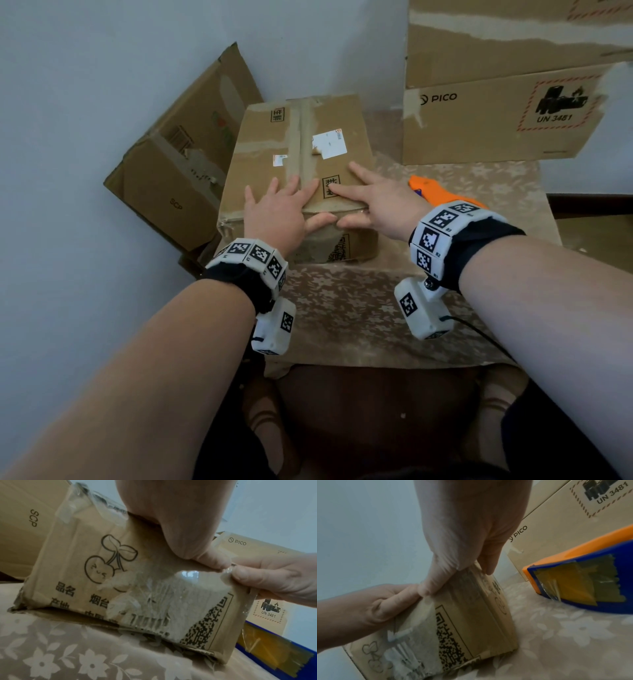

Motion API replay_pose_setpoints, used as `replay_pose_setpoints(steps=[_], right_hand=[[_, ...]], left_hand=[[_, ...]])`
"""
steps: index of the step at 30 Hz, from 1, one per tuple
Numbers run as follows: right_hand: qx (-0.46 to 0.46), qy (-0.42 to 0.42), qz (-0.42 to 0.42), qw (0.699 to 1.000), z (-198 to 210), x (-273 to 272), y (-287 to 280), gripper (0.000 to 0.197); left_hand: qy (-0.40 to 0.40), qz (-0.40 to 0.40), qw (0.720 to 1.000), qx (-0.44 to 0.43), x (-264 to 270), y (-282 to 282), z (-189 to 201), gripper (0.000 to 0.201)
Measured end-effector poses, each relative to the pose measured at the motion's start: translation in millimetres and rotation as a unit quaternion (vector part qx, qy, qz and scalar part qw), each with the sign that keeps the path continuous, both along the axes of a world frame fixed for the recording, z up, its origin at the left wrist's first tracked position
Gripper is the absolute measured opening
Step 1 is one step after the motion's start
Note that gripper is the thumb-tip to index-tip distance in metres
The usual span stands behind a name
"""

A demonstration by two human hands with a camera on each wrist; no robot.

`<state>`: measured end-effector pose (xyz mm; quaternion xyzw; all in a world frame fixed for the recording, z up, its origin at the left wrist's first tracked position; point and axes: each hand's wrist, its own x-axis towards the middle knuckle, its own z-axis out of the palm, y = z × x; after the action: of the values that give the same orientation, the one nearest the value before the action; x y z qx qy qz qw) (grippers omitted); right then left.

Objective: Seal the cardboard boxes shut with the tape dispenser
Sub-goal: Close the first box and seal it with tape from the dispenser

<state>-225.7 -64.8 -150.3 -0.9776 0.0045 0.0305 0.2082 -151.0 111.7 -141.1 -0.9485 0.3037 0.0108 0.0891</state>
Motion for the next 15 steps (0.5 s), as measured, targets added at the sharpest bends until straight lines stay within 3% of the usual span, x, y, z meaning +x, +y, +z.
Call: replay_pose_setpoints(steps=[3, 9, 15], right_hand=[[0.005, 0.013, 0.014, 1.000, -2, -1, -3, 0.073], [0.005, 0.050, 0.062, 0.997, 6, 2, -15, 0.059], [-0.016, 0.011, 0.061, 0.998, -1, -2, -12, 0.057]], left_hand=[[0.028, -0.003, 1.000, 0.000, 3, -1, 3, 0.087], [0.063, 0.018, 0.997, -0.035, 1, -14, 9, 0.097], [-0.011, 0.022, 0.998, -0.055, -13, -14, -7, 0.095]])
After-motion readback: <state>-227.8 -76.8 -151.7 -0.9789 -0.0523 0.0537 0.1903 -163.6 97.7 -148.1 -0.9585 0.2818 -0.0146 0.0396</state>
